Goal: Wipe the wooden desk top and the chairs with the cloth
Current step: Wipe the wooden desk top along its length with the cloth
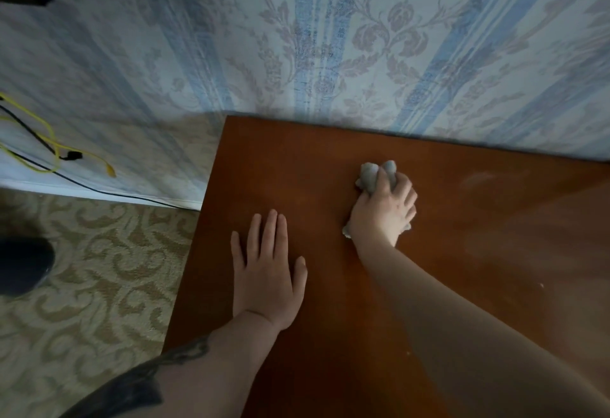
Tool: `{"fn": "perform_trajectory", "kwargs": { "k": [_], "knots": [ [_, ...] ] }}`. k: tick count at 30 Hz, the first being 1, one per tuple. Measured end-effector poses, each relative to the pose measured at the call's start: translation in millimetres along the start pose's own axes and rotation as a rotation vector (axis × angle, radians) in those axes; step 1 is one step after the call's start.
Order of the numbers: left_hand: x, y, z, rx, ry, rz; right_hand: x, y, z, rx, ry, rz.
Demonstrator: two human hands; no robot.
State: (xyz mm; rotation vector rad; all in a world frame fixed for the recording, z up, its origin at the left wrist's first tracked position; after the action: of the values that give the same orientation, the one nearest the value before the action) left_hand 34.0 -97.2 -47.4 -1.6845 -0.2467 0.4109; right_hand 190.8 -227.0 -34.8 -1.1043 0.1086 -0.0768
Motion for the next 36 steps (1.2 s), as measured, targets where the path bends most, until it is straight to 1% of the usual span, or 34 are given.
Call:
{"fn": "perform_trajectory", "kwargs": {
  "k": [2, 4, 5, 6, 7, 8, 9, 10, 11, 12, 13, 14, 15, 17, 18, 19, 20, 21, 22, 23, 24, 25, 26, 27, 29, 31, 32, 33, 34, 35, 36],
  "knots": [
    [0.8, -0.1, -0.5, 0.01, 0.007, 0.007, -12.9, 8.6, 22.5, 0.005, -0.284, 0.126],
    [0.2, -0.1, -0.4, 0.005, 0.015, -0.002, -23.5, 7.2, 19.5, 0.001, -0.62, 0.292],
    [-0.1, -0.1, -0.4, -0.003, 0.021, -0.007, -22.2, 1.5, 9.7, 0.009, -0.767, 0.341],
    [-0.6, -0.2, -0.5, -0.011, 0.025, -0.008, -16.0, -4.5, -4.8, 0.013, -0.865, 0.333],
    [-1.0, -0.2, -0.4, -0.017, 0.027, -0.009, -5.7, -10.8, -19.7, 0.021, -0.85, 0.279],
    [-1.1, -0.1, 0.0, -0.02, 0.026, -0.011, 7.7, -16.3, -32.5, 0.057, -0.713, 0.2],
    [-0.9, 0.0, 0.3, -0.02, 0.022, -0.01, 20.2, -19.5, -40.2, 0.094, -0.491, 0.101],
    [-0.7, 0.4, 0.4, -0.02, 0.02, -0.005, 27.2, -18.0, -42.3, 0.114, -0.229, 0.01],
    [-0.5, 0.6, 0.3, -0.022, 0.018, 0.0, 25.4, -12.6, -34.0, 0.096, -0.016, -0.038],
    [-0.2, 0.5, 0.4, -0.021, 0.016, 0.0, 18.1, -6.5, -17.2, 0.053, 0.095, -0.047],
    [0.2, 0.1, 0.7, -0.019, 0.015, -0.002, 8.5, -0.2, 2.6, 0.011, 0.086, -0.018],
    [0.7, 0.1, 0.8, -0.018, 0.014, -0.001, -2.2, 6.5, 20.8, -0.017, -0.023, 0.037],
    [0.9, 0.4, 0.7, -0.019, 0.016, 0.001, -14.9, 13.0, 34.3, -0.041, -0.205, 0.117],
    [0.6, 1.6, 1.0, -0.021, 0.022, -0.003, -34.0, 15.9, 38.5, -0.047, -0.638, 0.291],
    [0.5, 2.2, 1.1, -0.023, 0.023, -0.004, -33.3, 10.9, 31.0, -0.033, -0.817, 0.354],
    [0.4, 2.4, 1.2, -0.028, 0.024, -0.003, -26.7, 6.0, 19.4, -0.043, -0.943, 0.38],
    [0.3, 2.3, 1.2, -0.036, 0.024, -0.005, -16.9, 2.2, 8.2, -0.051, -0.972, 0.353],
    [0.3, 2.0, 1.2, -0.042, 0.023, -0.009, -6.7, 0.0, 0.3, -0.033, -0.886, 0.294],
    [0.5, 1.7, 1.2, -0.048, 0.023, -0.01, -0.5, -0.4, -2.1, -0.015, -0.707, 0.209],
    [0.0, 1.4, 1.1, -0.055, 0.024, -0.008, -2.1, 1.3, 0.9, -0.013, -0.477, 0.107],
    [-0.7, 0.6, 1.2, -0.071, 0.024, -0.01, -9.4, 4.3, 11.4, -0.02, -0.281, 0.042],
    [-1.2, -0.6, 1.9, -0.106, 0.022, -0.022, -19.9, 9.0, 25.9, -0.029, -0.179, 0.03],
    [-1.2, -2.5, 2.6, -0.172, 0.016, -0.041, -31.1, 14.3, 40.5, -0.036, -0.197, 0.064],
    [-1.3, -5.3, 3.4, -0.274, 0.005, -0.065, -43.8, 20.3, 53.5, -0.038, -0.326, 0.148],
    [-2.7, -12.8, 6.9, -0.508, -0.026, -0.149, -70.2, 24.2, 63.3, -0.046, -0.71, 0.406],
    [-5.5, -18.0, 14.0, -0.69, -0.047, -0.25, -83.4, 11.2, 48.6, -0.021, -0.998, 0.6],
    [-6.1, -19.7, 17.1, -0.74, -0.052, -0.282, -85.0, 5.1, 38.1, -0.035, -1.111, 0.639],
    [-6.6, -19.9, 19.3, -0.772, -0.06, -0.293, -82.1, 2.0, 25.8, -0.064, -1.188, 0.626],
    [-7.0, -19.0, 21.2, -0.803, -0.076, -0.284, -72.4, -0.5, 13.3, -0.071, -1.179, 0.571],
    [-7.1, -18.5, 22.6, -0.834, -0.1, -0.265, -58.0, -3.5, 2.5, -0.039, -1.059, 0.479],
    [-6.3, -18.1, 23.9, -0.847, -0.124, -0.243, -46.4, -6.3, -4.9, -0.002, -0.865, 0.38]
  ]
}}
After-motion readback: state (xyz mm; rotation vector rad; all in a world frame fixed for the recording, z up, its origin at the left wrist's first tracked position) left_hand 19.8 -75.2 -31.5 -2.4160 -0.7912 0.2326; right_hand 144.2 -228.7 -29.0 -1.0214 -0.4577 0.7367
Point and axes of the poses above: each hand's wrist, its own x-axis towards the middle knuckle, its own y-axis out of the palm, z = x × y, the point moved 5 cm from there along x, towards the middle knuckle
